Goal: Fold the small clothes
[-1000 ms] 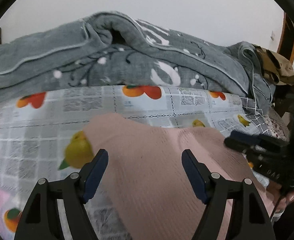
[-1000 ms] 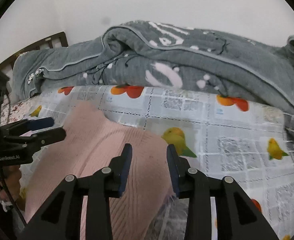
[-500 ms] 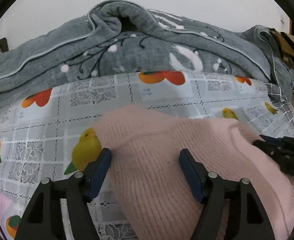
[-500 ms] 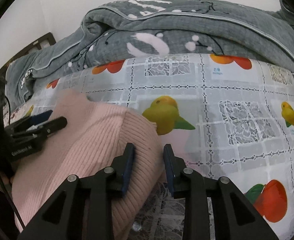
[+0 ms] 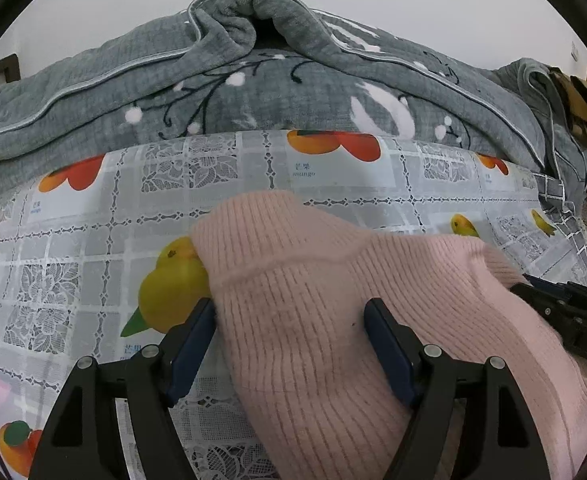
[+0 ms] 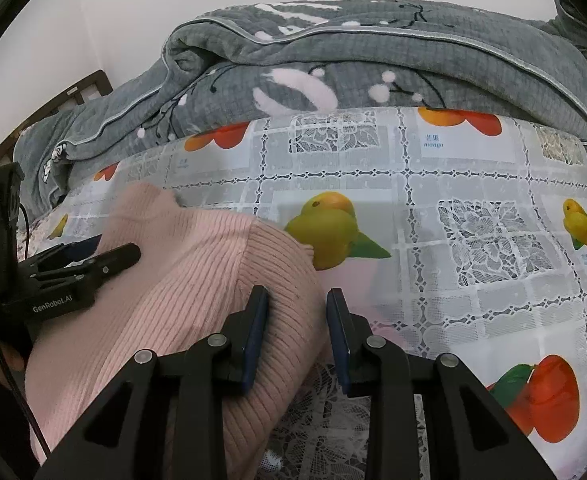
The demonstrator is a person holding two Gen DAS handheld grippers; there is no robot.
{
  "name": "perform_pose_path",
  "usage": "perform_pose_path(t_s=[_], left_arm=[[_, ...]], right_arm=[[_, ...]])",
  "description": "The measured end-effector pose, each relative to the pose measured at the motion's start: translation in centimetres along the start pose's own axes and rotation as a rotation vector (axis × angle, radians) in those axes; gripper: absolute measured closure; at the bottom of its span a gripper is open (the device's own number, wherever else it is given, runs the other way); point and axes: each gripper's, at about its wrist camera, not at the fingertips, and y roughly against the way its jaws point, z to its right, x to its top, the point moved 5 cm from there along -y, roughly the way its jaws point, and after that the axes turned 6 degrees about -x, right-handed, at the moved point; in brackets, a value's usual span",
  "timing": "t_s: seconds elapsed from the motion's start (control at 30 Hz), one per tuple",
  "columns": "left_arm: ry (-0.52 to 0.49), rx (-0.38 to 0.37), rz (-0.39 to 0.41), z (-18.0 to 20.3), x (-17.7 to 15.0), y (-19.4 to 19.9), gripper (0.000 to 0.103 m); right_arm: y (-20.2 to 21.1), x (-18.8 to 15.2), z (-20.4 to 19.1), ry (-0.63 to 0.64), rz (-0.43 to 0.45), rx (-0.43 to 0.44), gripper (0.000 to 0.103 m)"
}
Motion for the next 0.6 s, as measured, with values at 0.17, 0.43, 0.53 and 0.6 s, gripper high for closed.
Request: perform_pose_path(t_s=[0.17, 0.43, 0.53, 0.6], left_arm=[[-0.004, 0.024, 0.036, -0.1, 0.1, 0.8, 0.028], [-0.037, -0.015, 0.052, 1.7, -0.7, 3.1, 0.031], [-0.094, -0.022, 0.072, 3.5, -1.5, 5.2, 0.031], [-0.106, -0.029, 0.07, 4.5, -2.1, 6.4, 0.031]], right_arm=[[0.0, 0.0, 0.0, 0.004, 0.004, -0.004, 0.074], [0.6, 0.2, -0.1, 0.005, 0.028, 0.006, 0.074], [1.8, 0.6, -0.2, 0.023, 0.064, 0.006, 0.073], [3.1, 0.5, -0.5, 0.044, 0.073, -0.016, 0.073]])
